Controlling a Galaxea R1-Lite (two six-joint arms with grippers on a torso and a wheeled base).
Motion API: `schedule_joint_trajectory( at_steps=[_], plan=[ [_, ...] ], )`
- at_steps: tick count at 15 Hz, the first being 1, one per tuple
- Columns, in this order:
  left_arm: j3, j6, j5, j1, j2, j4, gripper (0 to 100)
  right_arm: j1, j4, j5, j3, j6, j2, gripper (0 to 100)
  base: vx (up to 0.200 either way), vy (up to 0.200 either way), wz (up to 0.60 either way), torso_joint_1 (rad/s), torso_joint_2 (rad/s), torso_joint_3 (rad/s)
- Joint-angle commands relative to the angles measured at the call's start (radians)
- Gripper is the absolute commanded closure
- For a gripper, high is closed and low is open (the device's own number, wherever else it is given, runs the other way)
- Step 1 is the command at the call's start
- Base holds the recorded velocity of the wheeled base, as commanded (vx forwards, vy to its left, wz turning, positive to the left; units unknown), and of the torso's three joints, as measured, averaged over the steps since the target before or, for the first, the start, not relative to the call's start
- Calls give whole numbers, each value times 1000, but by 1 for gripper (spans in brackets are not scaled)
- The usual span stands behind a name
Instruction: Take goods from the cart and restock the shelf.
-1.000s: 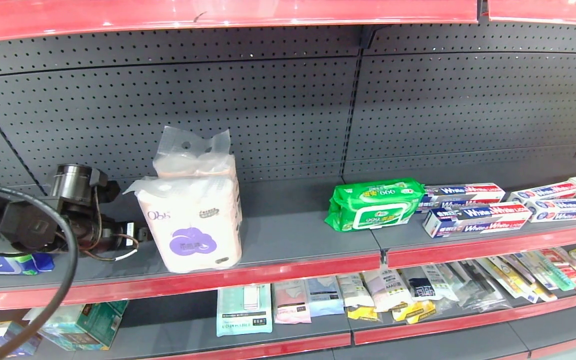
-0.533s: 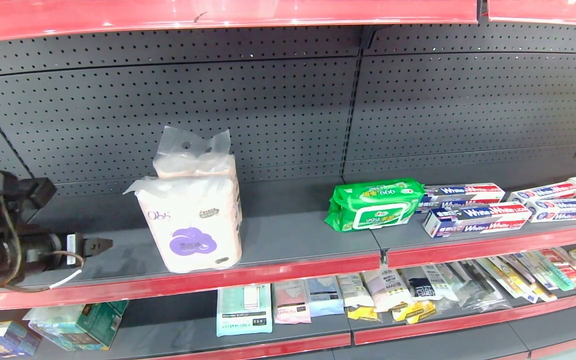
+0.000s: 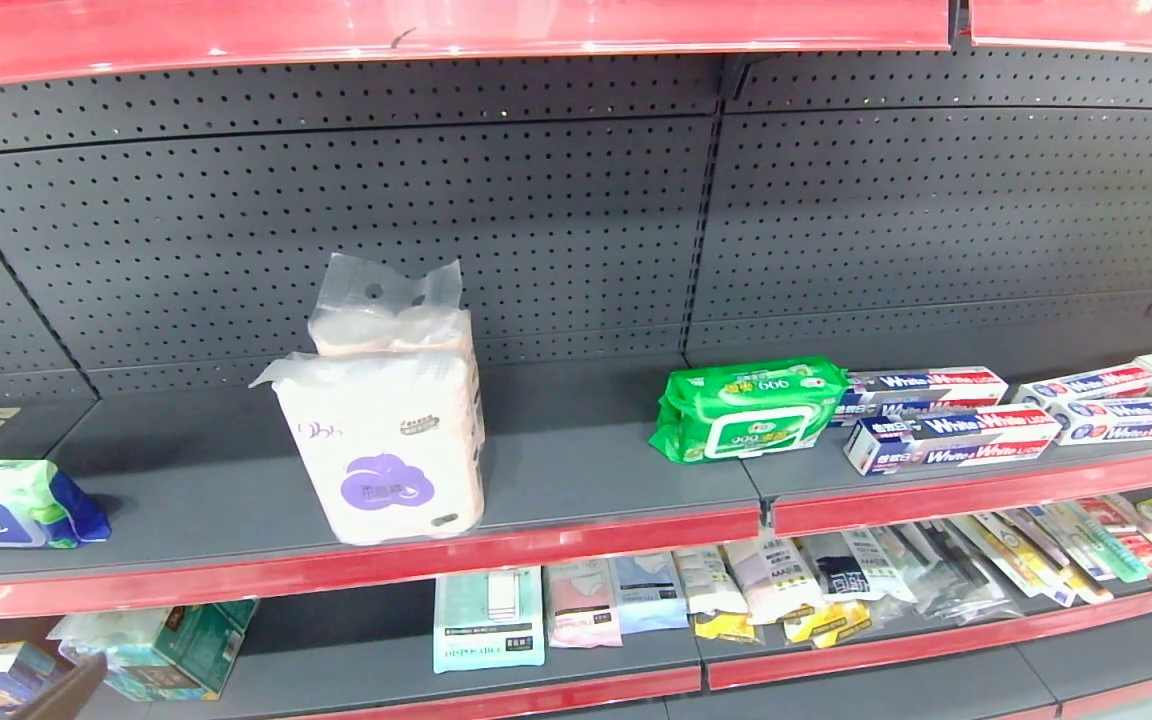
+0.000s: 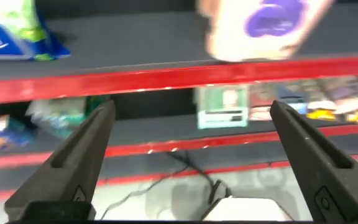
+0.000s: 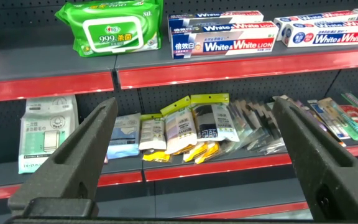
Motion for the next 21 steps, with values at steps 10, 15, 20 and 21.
schedule_joint_trajectory(
  at_steps=[10,15,20,21],
  plan=[
    [163,-38,302,-82,-578,122,0,0,-2,0,0,0,1,0,0,0,0,0,0,0],
    [168,-19,308,-82,-578,110,0,0,0,0,0,-3,1,0,0,0,0,0,0,0],
    [168,22,299,-82,-578,110,0,2,0,2,0,-3,1,0,0,0,480,2,1,4],
    [168,22,293,-82,-578,110,0,2,0,2,0,-3,1,0,0,0,600,7,7,2]
  ],
)
